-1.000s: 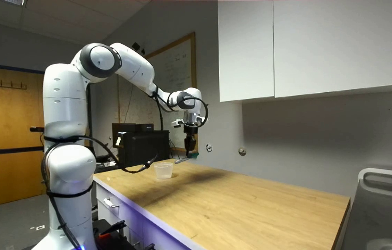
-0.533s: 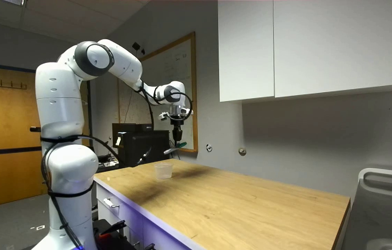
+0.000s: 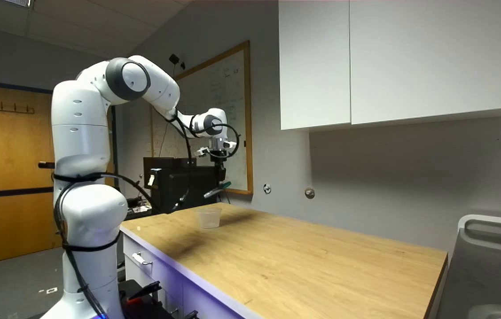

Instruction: Put the marker in the bowl

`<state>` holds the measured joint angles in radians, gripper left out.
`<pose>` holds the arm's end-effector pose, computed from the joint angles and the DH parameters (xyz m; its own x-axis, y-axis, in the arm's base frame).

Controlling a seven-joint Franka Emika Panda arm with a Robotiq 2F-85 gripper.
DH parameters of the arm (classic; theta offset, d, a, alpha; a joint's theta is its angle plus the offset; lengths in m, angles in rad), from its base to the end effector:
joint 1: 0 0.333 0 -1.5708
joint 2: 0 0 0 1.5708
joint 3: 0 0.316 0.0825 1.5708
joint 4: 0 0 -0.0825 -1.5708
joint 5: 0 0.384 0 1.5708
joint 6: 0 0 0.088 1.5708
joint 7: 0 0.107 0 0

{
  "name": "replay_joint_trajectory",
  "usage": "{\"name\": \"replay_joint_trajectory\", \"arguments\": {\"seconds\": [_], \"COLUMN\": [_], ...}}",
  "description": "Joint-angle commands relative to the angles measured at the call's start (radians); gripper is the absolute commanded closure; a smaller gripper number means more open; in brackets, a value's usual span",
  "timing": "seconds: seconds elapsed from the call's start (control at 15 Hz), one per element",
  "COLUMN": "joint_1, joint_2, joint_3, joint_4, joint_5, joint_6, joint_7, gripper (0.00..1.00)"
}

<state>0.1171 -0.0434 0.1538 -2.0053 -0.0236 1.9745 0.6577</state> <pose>0.5249 0.1451 0.4760 0.9292 -0.3685 0.0268 -0.3690 -0.9293 0.0152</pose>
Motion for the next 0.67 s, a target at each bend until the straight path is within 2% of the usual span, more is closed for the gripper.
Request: {"name": "replay_joint_trajectory", "arguments": {"seconds": [0.0, 0.53, 0.6], "joint_1": [0.018, 0.071, 0.079], "joint_2": [0.086, 0.233, 0.245], "joint_3": [0.01, -0.004, -0.006], "joint_4": [0.054, 0.137, 0.148], "joint_5": [-0.042, -0.112, -0.118], "joint_6": [-0.004, -0.047, -0.055], "joint_7": [0.035, 0.053, 0.055], "gripper": [0.89, 0.89, 0.72]}}
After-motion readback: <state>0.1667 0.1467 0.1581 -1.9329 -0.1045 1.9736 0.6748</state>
